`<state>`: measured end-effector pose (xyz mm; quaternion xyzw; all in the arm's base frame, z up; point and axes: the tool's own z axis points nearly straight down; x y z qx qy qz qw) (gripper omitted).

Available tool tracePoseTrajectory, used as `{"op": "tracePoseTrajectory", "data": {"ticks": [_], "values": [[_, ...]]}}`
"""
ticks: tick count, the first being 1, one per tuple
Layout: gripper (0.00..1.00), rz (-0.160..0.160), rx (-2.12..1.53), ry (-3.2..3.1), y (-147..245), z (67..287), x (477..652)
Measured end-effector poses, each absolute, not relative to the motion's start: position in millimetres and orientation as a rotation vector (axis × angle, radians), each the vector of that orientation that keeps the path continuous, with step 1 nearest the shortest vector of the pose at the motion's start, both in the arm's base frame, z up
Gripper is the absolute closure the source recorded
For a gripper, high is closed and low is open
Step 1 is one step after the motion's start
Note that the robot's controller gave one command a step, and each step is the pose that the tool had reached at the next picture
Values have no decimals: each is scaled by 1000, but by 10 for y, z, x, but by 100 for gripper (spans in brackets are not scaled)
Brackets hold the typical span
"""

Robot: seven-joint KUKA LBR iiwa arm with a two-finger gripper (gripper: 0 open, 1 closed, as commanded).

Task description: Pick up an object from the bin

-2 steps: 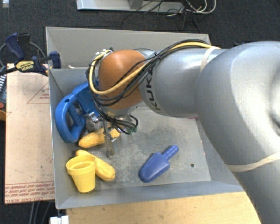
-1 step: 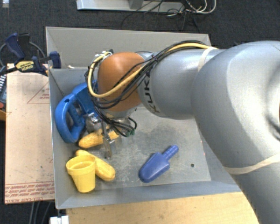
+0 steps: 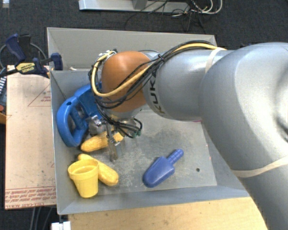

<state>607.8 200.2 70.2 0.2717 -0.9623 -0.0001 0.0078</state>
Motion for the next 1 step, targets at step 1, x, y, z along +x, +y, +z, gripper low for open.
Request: {"op": "tracePoseTrajectory", "data": {"ticks": [1], "values": [[0, 1, 777, -3034, 2024, 696, 6030]]}}
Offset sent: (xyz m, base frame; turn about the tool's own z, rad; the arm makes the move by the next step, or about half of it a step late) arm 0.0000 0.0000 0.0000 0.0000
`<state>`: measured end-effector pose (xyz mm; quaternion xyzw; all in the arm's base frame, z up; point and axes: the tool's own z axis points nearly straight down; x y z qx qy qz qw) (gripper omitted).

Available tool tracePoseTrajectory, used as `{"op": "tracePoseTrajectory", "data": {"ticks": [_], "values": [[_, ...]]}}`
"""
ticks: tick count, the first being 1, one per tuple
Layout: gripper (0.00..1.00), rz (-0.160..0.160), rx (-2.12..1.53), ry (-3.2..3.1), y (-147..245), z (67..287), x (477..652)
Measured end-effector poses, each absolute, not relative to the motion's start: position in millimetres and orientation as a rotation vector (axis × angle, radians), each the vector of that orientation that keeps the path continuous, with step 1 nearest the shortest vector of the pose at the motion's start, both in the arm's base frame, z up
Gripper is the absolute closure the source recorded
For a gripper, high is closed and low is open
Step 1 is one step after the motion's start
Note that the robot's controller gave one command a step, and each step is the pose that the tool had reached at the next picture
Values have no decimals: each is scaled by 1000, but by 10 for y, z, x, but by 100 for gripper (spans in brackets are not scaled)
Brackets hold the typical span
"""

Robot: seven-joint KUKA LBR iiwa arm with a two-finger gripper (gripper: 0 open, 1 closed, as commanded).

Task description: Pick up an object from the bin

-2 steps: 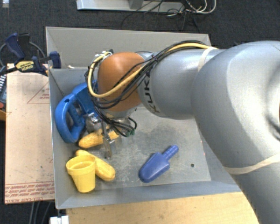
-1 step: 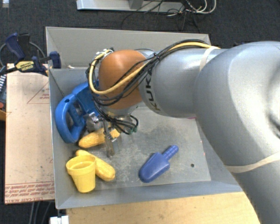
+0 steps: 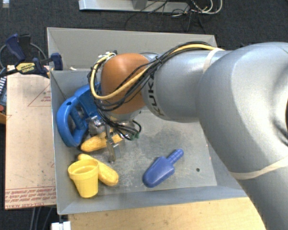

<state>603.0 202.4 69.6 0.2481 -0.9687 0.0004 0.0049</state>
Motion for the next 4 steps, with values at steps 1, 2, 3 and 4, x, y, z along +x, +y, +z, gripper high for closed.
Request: {"op": "tracePoseTrajectory", "data": {"ticks": [1, 2, 3, 4], "values": [[100, -3, 845, -3013, 2007, 702, 6083], [100, -4, 844, -3013, 2007, 702, 6083], [100, -4, 843, -3011, 2005, 734, 6073], [100, -4, 842, -3009, 2007, 861, 6067]]}}
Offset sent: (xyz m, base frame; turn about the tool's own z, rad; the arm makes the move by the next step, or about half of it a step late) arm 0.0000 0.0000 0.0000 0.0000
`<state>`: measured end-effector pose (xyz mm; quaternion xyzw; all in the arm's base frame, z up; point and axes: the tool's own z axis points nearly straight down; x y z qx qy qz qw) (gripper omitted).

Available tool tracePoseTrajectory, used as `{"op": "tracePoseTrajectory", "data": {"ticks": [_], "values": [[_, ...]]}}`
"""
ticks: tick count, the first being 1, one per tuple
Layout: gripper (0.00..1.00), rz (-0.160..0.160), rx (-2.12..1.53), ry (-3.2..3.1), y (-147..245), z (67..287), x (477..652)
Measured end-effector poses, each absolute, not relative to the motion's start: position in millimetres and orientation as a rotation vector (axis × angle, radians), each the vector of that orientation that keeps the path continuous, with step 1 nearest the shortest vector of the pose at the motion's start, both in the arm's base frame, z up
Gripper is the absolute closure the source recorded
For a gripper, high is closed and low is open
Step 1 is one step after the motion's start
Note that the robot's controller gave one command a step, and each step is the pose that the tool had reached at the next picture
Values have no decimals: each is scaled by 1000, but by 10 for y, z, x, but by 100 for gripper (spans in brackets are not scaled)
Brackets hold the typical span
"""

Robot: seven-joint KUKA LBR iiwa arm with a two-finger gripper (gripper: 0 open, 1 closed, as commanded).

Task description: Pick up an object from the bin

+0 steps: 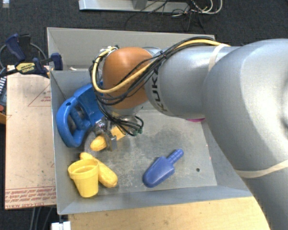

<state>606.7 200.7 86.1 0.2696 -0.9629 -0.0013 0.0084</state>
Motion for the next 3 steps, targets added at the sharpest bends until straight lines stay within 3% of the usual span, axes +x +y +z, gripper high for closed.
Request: {"op": "tracePoseTrajectory", "data": {"ticks": [3], "values": [[100, -5, 841, -3011, 2012, 1311, 6071]]}}
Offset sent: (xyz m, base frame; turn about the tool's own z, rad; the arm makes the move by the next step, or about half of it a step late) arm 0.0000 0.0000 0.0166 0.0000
